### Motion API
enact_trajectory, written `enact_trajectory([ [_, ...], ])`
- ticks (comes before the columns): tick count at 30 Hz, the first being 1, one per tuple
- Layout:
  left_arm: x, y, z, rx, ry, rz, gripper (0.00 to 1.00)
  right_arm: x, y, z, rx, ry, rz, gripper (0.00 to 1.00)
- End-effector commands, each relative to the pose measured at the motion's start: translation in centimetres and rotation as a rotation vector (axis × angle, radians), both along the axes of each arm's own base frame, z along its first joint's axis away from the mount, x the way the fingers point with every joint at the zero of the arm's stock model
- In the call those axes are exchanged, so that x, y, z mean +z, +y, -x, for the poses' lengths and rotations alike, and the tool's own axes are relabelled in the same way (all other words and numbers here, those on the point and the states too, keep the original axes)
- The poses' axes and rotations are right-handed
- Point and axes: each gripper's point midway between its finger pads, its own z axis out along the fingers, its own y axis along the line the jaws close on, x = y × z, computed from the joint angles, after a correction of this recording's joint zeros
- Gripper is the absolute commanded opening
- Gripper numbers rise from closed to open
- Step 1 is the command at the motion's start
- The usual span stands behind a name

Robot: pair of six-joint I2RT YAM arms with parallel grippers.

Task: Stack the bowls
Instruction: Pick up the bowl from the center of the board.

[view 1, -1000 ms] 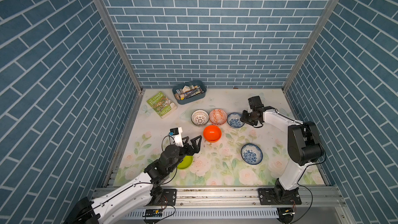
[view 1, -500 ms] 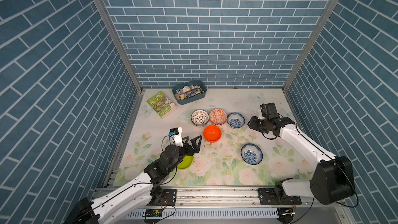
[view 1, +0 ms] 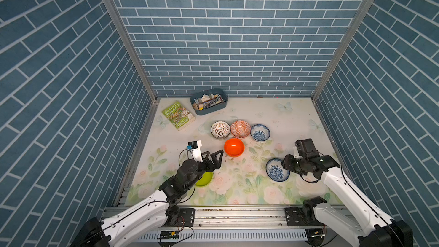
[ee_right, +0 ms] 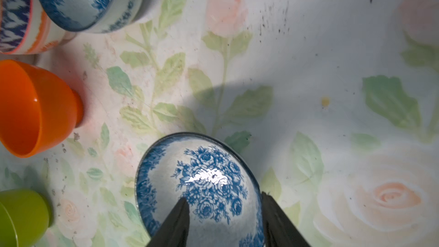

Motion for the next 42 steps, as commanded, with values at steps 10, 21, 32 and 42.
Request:
enact_trajectory([
  [10,0.1,0.5,0.3,0.006,0.002,0.014,1.0,-1.7,-0.8,1.5,-0.066,0.053,0.002,0.49],
  [21,0.4,0.4,0.3,-0.001,-0.011,0.011,1.0,-2.6,-0.8,1.0,-0.089,0.071,0.012,0.33],
  [32,0.5,0.5,0.4,-0.002,-0.02,0.014,1.0,-3.3,-0.5,0.7,-0.09,0.079,-0.001,0.17],
  [42,0.5,0.5,0.3,-0.001,-0.021,0.013,1.0,-2.0,0.0,-0.6,-0.084,0.048,-0.012,0.0],
])
